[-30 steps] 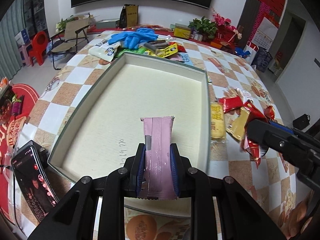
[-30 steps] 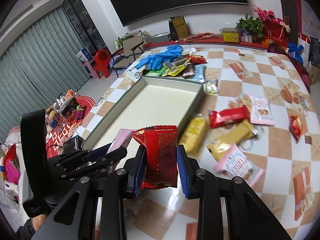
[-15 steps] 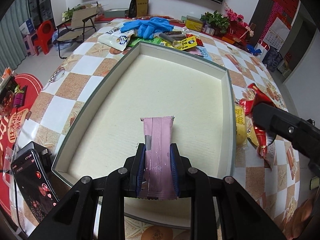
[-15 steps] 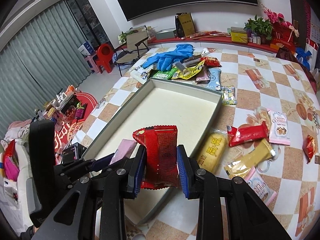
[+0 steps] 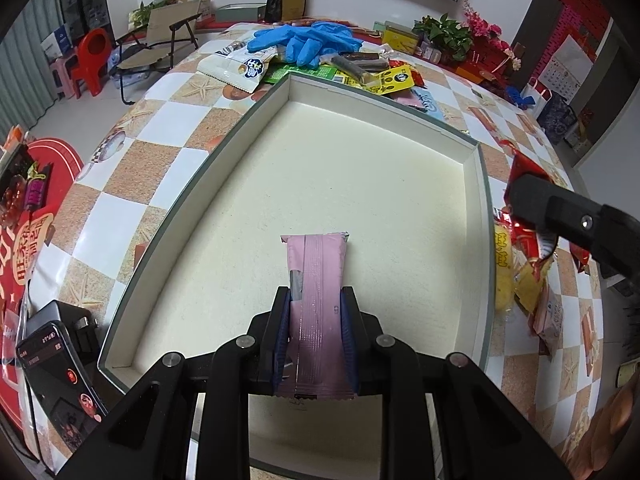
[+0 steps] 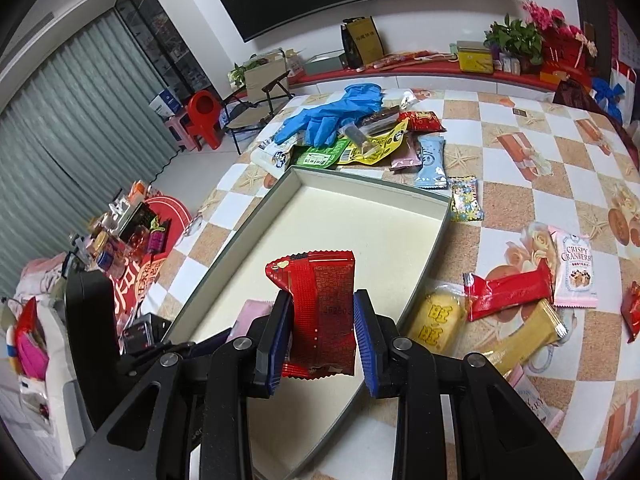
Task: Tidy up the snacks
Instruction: 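Carry the pink bar and red chip bag over the tray with both tools, then open both tools to drop the snacks into the tray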
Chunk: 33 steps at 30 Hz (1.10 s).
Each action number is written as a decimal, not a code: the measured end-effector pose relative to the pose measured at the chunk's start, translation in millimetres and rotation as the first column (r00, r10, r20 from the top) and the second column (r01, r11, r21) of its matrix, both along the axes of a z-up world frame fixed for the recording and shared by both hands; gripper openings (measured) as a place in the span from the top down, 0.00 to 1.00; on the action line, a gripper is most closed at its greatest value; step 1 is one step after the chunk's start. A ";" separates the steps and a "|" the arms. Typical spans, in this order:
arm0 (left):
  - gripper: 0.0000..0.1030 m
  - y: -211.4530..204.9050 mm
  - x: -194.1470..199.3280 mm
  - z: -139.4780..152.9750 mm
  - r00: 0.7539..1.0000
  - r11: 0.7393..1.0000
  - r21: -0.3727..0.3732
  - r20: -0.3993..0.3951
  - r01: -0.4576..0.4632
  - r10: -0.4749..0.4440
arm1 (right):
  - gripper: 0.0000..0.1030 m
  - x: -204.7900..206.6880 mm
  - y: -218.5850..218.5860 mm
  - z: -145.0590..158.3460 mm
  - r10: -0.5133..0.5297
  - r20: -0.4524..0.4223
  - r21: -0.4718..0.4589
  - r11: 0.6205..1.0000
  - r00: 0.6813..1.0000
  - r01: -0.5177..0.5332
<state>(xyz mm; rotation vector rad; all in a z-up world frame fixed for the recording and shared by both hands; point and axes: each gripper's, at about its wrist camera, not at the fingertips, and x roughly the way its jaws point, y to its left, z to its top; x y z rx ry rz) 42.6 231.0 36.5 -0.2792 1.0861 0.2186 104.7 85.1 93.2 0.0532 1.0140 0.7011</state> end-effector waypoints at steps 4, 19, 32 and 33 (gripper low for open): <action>0.75 2.9 7.9 -3.8 1.000 1.000 0.015 -0.020 -0.004 0.004 | 0.68 7.0 5.1 -2.1 -0.001 0.004 -0.021 1.000 1.000 0.001; 0.75 13.6 32.0 -13.7 0.998 0.998 0.060 -0.054 -0.015 0.018 | 0.68 37.2 21.4 -6.3 -0.022 0.028 -0.085 0.996 0.999 0.024; 0.75 32.2 34.4 -8.9 0.999 0.999 -0.010 0.001 -0.043 0.043 | 0.68 48.4 35.9 -13.1 -0.025 0.028 -0.114 0.993 0.999 0.028; 0.75 31.9 37.5 -8.1 0.999 0.999 -0.001 0.001 -0.046 0.046 | 0.68 49.7 36.7 -12.8 -0.026 0.031 -0.111 0.993 0.999 0.029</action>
